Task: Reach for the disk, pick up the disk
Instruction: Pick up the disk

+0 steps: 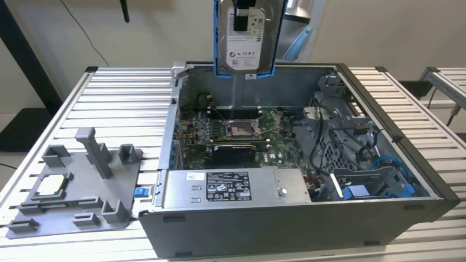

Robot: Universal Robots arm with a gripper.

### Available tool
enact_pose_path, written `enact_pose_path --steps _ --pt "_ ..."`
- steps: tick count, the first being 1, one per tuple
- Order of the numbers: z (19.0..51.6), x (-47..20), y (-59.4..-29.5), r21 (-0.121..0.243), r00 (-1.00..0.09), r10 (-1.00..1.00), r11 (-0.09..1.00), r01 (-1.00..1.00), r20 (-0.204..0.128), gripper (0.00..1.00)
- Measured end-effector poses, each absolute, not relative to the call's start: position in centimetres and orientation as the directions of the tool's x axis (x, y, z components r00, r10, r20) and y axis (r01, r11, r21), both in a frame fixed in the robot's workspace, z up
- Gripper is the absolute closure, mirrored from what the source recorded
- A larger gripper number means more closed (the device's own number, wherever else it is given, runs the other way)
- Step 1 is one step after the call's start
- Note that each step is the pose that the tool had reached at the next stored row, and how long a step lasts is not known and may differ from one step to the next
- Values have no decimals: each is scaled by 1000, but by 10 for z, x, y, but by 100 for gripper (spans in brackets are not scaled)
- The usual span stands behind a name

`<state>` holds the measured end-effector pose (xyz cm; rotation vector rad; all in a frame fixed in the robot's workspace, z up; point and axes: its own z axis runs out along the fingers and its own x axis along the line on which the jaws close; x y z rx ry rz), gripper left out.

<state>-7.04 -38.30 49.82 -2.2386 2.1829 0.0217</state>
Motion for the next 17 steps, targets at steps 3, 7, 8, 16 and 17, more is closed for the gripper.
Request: enact_pose_path --steps 3,7,8,16,17 --pt "498 -59 -383 -1 25 -999 -25 -1000 -20 100" --pt "498 -46 -383 -1 25 -999 -25 -1000 -20 100" --pt "498 -42 -383 -1 25 -999 -25 -1000 -20 100" --pt "498 -14 -383 -1 25 -999 -25 -1000 -20 100" --pt "498 -10 -383 -1 25 -999 -25 -1000 -20 100"
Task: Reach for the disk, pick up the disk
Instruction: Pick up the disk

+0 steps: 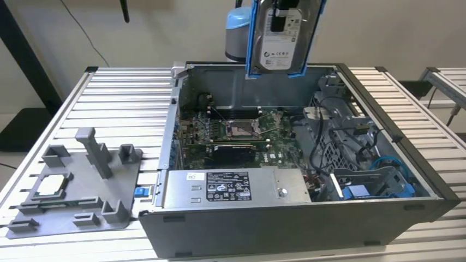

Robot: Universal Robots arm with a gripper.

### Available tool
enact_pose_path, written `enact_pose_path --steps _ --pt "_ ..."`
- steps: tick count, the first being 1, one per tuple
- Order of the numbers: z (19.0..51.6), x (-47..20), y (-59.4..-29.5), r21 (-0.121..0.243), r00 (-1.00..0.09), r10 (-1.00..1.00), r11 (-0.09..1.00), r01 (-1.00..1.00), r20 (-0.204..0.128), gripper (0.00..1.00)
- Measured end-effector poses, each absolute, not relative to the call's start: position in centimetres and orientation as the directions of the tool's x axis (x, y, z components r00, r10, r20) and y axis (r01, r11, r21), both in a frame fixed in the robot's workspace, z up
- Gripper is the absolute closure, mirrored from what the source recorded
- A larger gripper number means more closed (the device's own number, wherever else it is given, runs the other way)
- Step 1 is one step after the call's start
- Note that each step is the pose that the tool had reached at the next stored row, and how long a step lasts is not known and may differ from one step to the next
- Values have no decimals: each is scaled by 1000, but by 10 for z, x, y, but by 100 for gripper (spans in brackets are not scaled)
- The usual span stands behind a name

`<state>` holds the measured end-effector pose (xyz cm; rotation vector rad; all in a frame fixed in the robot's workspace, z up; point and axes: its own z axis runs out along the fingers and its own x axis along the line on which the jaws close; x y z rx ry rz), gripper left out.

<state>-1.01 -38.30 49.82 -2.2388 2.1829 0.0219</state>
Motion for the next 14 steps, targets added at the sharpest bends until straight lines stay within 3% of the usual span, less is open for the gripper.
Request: enact_pose_path --steps 14 --pt "498 46 -383 0 25 -999 -25 -1000 -20 100"
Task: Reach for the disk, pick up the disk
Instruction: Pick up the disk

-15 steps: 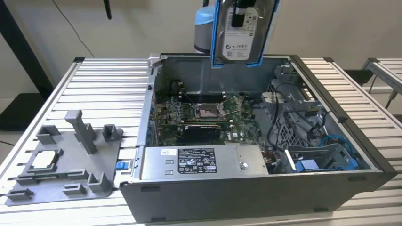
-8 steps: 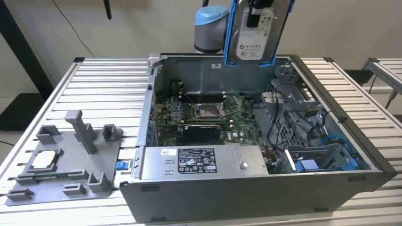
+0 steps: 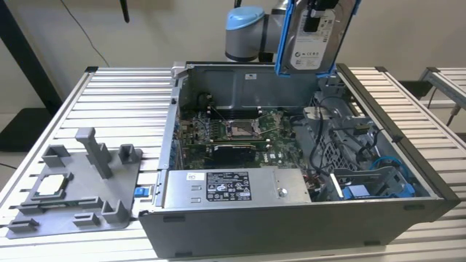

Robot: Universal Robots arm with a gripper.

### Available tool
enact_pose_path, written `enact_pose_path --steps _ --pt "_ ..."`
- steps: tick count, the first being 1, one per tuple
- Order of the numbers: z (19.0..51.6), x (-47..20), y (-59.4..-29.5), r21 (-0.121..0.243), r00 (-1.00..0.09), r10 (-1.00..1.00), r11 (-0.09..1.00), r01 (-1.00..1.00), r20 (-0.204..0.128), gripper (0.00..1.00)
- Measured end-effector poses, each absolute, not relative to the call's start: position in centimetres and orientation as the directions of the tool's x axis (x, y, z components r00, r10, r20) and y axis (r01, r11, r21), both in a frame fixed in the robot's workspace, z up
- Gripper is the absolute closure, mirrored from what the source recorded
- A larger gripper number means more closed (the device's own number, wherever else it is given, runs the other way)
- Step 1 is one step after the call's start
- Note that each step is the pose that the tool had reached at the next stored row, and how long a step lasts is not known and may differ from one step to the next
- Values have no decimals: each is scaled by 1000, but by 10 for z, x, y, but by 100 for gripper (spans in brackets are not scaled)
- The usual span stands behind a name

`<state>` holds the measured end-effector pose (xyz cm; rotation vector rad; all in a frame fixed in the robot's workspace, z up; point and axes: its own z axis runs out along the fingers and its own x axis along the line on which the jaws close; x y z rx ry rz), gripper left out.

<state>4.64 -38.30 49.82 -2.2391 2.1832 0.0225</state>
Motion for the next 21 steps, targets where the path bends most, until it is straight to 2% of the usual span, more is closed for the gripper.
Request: enact_pose_path --steps 21 --pt "498 111 -383 0 25 -999 -25 -1000 -20 100"
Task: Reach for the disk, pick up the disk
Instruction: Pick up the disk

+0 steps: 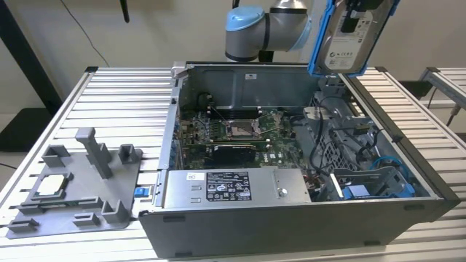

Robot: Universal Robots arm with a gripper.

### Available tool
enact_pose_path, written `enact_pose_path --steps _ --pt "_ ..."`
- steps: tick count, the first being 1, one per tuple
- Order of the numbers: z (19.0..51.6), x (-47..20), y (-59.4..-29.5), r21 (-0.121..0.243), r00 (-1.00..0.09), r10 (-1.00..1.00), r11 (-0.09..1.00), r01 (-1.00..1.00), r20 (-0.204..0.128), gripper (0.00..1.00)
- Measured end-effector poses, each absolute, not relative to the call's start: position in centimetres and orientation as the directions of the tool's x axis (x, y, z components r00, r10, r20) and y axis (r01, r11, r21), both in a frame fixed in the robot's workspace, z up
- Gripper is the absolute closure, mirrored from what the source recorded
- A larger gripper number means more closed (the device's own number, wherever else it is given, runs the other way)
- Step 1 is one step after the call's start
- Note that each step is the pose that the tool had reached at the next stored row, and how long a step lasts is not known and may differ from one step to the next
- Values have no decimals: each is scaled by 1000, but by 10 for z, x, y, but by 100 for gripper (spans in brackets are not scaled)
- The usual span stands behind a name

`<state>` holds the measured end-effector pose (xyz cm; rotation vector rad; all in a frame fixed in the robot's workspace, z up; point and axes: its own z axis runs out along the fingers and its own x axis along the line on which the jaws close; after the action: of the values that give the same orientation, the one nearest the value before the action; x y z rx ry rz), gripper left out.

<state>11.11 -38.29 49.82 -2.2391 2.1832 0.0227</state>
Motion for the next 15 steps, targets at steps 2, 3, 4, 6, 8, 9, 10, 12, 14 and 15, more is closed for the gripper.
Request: enact_pose_path --steps 2,3,4,6,8,9,10,12,14,15 --pt "498 111 -383 0 25 -999 -25 -1000 -20 100" --pt "498 112 -383 0 25 -999 -25 -1000 -20 100" --pt "498 112 -383 0 25 -999 -25 -1000 -20 100" --pt "498 112 -383 0 25 -999 -25 -1000 -20 100" --pt "498 112 -383 0 25 -999 -25 -1000 -20 100" --pt "498 113 -383 0 25 -999 -25 -1000 -20 100" --pt "498 113 -383 0 25 -999 -25 -1000 -20 100" --pt "498 113 -384 0 25 -999 -25 -1000 -20 100" --pt "498 113 -385 0 25 -999 -25 -1000 -20 100" --pt "498 113 -386 0 25 -999 -25 -1000 -20 100"
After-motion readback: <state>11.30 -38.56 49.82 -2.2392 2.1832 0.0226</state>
